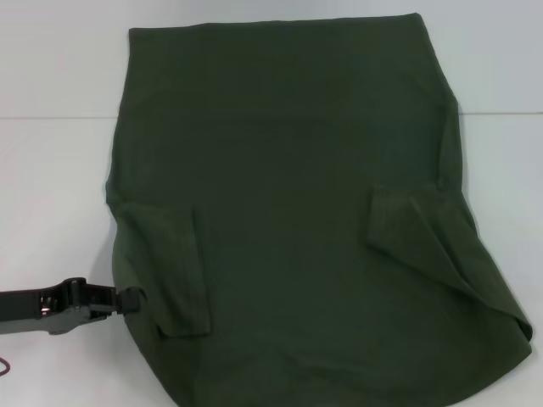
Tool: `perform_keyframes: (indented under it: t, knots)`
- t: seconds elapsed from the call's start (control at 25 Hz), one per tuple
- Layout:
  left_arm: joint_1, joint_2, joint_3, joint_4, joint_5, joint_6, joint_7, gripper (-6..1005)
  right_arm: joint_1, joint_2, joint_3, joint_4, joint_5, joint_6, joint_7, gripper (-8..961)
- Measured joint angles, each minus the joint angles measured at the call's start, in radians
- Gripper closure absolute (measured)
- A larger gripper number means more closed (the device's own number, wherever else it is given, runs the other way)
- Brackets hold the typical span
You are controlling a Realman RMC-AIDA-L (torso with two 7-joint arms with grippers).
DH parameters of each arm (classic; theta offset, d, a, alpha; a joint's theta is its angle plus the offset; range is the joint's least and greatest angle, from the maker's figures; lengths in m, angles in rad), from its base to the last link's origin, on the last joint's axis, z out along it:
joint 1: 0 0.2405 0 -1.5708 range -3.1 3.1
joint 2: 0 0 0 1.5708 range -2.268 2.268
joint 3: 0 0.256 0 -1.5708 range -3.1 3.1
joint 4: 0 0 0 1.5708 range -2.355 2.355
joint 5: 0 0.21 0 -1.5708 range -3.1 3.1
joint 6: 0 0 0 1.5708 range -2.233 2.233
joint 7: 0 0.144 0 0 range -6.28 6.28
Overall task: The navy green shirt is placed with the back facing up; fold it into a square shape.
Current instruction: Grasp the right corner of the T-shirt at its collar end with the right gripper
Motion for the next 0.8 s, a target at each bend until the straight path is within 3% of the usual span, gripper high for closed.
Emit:
perform_keyframes:
  t: [0.4,0.8]
  knots:
    - [-0.001,-0.002,-0.003,-0.003,-0.002,-0.005,-0.004,964,0.050,0.052,-0.053,0.032,-0.094,0.046,-0.021,350]
    - [-0.002,-0.003,-0.003,-0.003,-0.008,-0.005,-0.006,964,0.059,0.074,-0.062,0.061,-0.105,0.082,-0.022,351]
